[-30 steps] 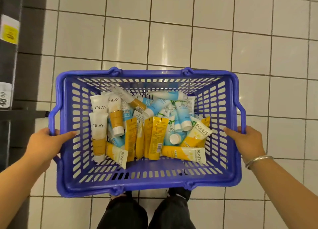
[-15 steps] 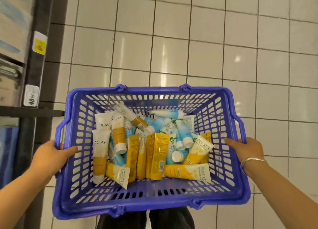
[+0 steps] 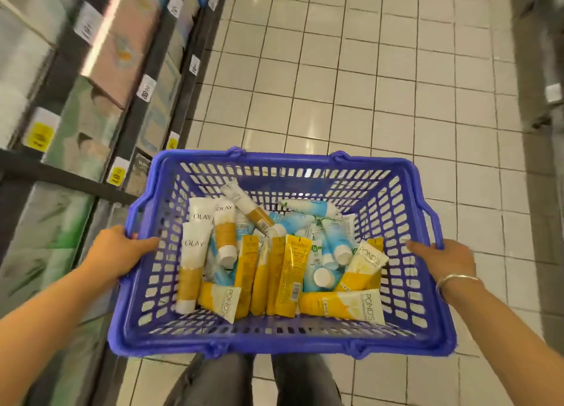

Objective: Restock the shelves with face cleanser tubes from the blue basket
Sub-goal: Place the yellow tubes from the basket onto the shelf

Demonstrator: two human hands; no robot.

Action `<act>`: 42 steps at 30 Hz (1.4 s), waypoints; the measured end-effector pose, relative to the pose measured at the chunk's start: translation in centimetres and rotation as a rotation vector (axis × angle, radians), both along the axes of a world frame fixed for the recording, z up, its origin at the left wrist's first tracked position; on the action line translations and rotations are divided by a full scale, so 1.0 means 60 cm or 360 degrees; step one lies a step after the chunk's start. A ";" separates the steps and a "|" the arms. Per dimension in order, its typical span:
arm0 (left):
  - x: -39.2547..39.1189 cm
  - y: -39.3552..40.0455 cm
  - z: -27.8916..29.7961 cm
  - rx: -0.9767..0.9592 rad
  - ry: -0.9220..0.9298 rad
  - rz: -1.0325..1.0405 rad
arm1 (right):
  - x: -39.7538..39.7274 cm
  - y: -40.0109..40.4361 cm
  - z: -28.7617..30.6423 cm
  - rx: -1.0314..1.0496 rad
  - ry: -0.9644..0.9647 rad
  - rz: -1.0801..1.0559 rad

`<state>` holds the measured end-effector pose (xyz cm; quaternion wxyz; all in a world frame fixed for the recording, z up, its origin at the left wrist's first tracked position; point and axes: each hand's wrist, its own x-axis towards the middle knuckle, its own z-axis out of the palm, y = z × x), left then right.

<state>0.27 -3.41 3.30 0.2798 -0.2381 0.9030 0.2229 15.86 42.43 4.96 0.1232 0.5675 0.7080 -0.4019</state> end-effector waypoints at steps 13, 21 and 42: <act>-0.007 0.105 0.362 0.0183 0.0374 0.0154 | -0.055 0.121 0.341 0.0052 0.0380 0.0182; -0.136 0.209 0.386 0.0164 0.0421 0.0059 | -0.161 0.225 0.367 0.0073 0.0376 0.0152; -0.792 0.512 0.409 0.0204 0.0352 -0.0041 | -0.782 0.527 0.376 0.0015 0.0338 -0.0002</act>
